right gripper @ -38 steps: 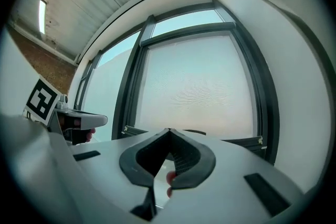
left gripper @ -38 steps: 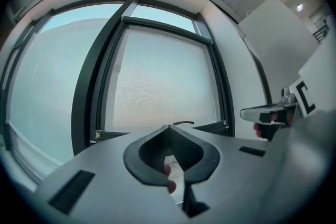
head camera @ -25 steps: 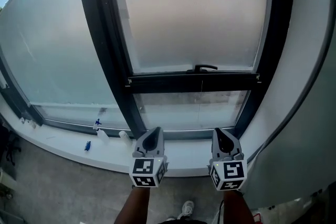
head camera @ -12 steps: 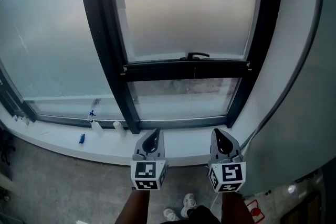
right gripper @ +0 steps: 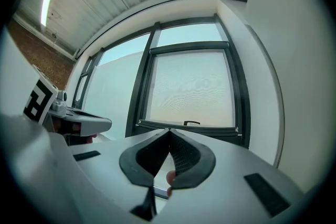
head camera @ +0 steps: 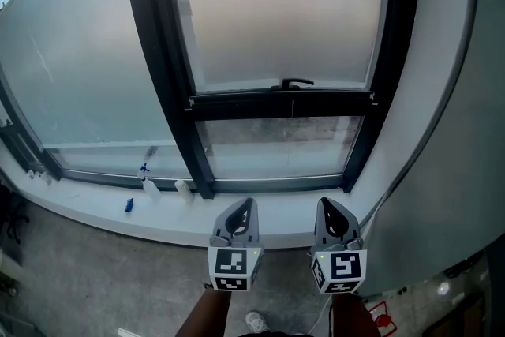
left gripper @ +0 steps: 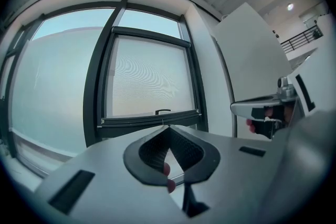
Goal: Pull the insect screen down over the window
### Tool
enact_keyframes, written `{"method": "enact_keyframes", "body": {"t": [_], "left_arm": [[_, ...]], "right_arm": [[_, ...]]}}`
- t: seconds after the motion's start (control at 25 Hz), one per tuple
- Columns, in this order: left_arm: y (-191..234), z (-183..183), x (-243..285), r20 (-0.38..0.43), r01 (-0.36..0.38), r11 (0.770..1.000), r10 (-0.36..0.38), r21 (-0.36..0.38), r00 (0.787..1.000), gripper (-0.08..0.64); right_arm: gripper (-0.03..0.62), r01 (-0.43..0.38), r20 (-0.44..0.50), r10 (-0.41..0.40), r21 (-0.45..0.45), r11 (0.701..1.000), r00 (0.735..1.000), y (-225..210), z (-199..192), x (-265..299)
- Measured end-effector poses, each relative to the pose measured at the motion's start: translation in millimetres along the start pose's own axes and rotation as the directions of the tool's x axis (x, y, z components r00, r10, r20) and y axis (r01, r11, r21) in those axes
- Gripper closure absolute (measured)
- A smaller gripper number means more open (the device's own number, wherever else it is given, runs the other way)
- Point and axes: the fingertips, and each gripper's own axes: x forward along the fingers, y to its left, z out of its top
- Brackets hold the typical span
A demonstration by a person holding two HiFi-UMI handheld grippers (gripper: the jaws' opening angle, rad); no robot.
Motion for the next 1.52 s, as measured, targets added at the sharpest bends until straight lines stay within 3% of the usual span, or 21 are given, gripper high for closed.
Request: {"method": "enact_keyframes", "body": {"t": [0.28, 0.84, 1.2, 1.52], "left_arm": [[-32.0, -2.7, -21.0, -0.022, -0.022, 0.998, 0.021, -0.051, 1.000, 0.558], [-119.3, -10.0, -84.8, -0.048, -0.045, 0.998, 0.043, -0.043, 0.998, 0.558], [-144.2, -24.8, -120.4, -0.083, -0.067, 0.992, 0.058, -0.107, 0.995, 0.558], [-154.2, -26.4, -122.2, -0.091, -0.053, 0.996, 0.046, -0.074, 0.995, 0.558]], "right_arm": [[0.589, -0.015, 0.004, 0.015, 0.007, 1.000, 1.000, -22.4, -1.2, -35.3], [0.589, -0.071, 0.028, 0.071, 0.004, 0.997, 0.997, -47.9, -6.6, -135.2], [0.589, -0.092, 0.016, 0.092, 0.018, 0.996, 0.996, -50.0, -16.6, -179.3], [0.589, -0.063, -0.027, 0.064, 0.027, 0.998, 0.998, -49.4, -31.1, -192.3]]}}
